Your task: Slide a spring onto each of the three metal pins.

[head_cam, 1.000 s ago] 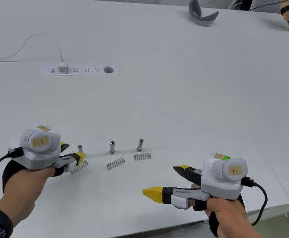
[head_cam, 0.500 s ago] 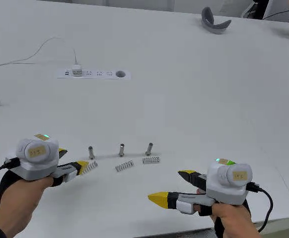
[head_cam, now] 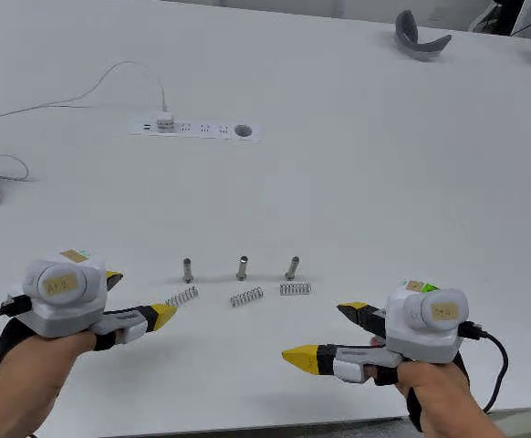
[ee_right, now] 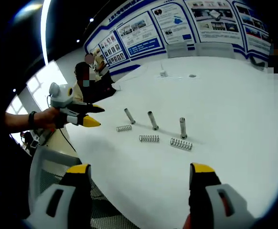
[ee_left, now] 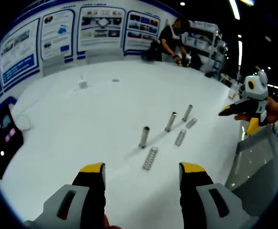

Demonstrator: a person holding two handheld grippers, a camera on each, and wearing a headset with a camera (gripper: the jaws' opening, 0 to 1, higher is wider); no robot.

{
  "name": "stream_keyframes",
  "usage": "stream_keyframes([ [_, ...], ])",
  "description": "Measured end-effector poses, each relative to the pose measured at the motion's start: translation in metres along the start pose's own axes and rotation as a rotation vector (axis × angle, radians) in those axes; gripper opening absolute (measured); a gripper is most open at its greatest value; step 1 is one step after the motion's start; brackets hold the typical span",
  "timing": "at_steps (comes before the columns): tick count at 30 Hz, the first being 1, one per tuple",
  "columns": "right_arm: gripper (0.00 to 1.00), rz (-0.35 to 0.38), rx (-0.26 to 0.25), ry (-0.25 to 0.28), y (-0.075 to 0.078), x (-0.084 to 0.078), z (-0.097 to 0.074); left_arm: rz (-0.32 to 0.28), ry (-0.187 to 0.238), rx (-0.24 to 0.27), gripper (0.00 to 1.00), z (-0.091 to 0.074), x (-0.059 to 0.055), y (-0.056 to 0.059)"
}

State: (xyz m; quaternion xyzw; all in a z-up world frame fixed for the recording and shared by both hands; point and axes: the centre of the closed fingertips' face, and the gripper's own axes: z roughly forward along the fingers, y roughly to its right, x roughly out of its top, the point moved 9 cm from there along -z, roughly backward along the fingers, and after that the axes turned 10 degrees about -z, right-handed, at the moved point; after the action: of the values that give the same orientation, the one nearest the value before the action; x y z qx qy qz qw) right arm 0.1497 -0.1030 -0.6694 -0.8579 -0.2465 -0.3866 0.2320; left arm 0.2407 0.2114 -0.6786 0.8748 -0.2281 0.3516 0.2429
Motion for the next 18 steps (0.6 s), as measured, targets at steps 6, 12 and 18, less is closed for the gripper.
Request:
stream_keyframes([
  [6, 0.86, -0.029, 0.009, -0.017, 0.001, 0.001, 0.003, -0.001, 0.010, -0.014, 0.65, -0.011, -0.005, -0.002],
  [12, 0.86, -0.046, 0.015, -0.029, 0.001, 0.002, 0.005, -0.008, 0.009, -0.015, 0.66, -0.017, -0.012, -0.002],
  [18, 0.86, -0.050, 0.019, -0.033, -0.001, 0.002, 0.006, -0.007, -0.004, -0.028, 0.68, -0.016, -0.018, -0.003],
])
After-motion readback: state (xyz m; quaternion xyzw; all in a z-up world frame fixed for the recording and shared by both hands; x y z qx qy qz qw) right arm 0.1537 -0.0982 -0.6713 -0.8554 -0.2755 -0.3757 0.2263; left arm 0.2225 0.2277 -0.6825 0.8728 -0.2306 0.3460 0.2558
